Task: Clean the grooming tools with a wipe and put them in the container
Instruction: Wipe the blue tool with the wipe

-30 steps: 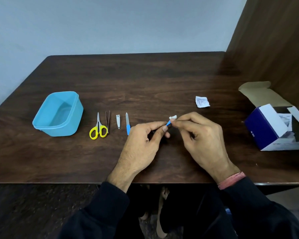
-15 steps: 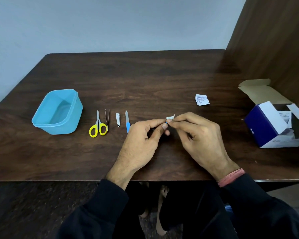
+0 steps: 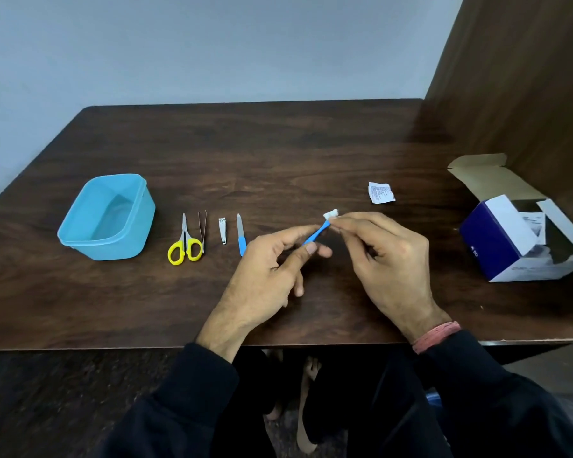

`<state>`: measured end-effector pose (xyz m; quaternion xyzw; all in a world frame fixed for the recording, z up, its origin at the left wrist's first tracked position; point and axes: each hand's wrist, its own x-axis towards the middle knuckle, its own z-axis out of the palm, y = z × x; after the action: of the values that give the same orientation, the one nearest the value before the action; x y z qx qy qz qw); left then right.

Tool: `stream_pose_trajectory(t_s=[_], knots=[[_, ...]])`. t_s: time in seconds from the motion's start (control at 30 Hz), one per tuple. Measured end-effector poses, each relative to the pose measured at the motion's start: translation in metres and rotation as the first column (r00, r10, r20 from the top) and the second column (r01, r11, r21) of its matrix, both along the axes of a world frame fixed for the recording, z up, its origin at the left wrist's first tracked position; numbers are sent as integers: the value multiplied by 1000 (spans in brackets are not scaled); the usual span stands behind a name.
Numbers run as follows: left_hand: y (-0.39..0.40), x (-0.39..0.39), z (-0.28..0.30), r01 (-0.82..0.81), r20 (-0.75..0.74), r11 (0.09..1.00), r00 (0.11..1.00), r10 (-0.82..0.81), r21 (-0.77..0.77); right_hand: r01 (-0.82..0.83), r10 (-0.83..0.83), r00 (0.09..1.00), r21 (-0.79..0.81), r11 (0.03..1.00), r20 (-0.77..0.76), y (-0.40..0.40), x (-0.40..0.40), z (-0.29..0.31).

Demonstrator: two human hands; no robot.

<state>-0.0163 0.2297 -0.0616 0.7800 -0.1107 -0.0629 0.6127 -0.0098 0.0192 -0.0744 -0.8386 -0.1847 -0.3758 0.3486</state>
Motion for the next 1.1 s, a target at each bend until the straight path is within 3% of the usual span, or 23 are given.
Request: stream_pose_trajectory(t_s=[0.27,0.7,1.1], knots=[[-2,0,0,-12,-111,986,994,-6,-164,-1,2,1000,16,1000,-5,0,0,1],[-5,0,-4,-59,-50,992,997,54,-112,-74,77,994,33,997,-83,-1,2,-3],[-6,-2,-2,-95,-17,993,995,94,-74,-25,40,987,97,995,-156,-3,8,-5]])
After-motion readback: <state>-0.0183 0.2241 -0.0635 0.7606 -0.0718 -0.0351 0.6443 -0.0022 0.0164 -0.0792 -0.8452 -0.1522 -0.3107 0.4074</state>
